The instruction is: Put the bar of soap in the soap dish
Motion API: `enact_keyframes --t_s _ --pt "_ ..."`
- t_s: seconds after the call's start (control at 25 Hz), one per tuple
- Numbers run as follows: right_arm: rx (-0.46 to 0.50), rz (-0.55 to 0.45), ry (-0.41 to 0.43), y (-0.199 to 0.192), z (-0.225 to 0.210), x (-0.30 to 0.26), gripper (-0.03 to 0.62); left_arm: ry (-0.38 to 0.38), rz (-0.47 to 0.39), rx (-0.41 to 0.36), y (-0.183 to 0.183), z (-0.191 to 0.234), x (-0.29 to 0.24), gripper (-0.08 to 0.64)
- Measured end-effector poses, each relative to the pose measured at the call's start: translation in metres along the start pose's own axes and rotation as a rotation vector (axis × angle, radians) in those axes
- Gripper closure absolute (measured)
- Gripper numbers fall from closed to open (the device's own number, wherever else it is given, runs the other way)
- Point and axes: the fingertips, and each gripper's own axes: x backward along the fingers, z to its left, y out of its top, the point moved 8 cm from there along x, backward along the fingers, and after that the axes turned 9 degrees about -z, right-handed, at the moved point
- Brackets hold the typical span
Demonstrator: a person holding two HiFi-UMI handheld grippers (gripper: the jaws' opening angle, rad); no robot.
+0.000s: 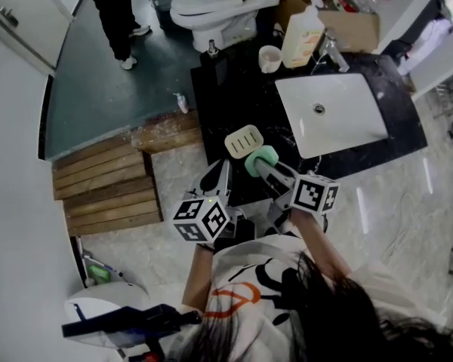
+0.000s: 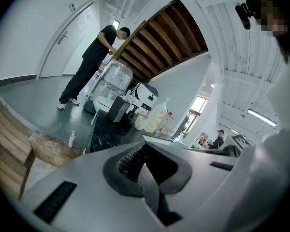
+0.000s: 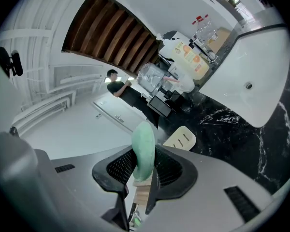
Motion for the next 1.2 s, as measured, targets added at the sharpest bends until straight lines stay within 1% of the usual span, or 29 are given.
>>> enact_keyframes --t_s 0.16,0.4,0.8,1.2 --pt "-0.003 -0.029 -0.020 0.000 0.001 -0.002 0.479 -0.034 0.018 0.001 0.002 0.004 -0.008 0.558" --pt "-0.006 -0.030 -0.041 -0.003 0.001 -0.006 0.479 -0.040 0.023 0.010 0.004 0.012 -0.009 0.558" --pt "0.003 -0.002 -0.026 0.000 0.002 -0.013 0.480 -0.006 0.010 0.031 0.001 0.018 -0.002 0.558" --pt "0.003 0.042 -0.008 0.015 -0.004 -0.018 0.479 0.042 -0.020 0.053 0.002 0.013 -0.007 0.558"
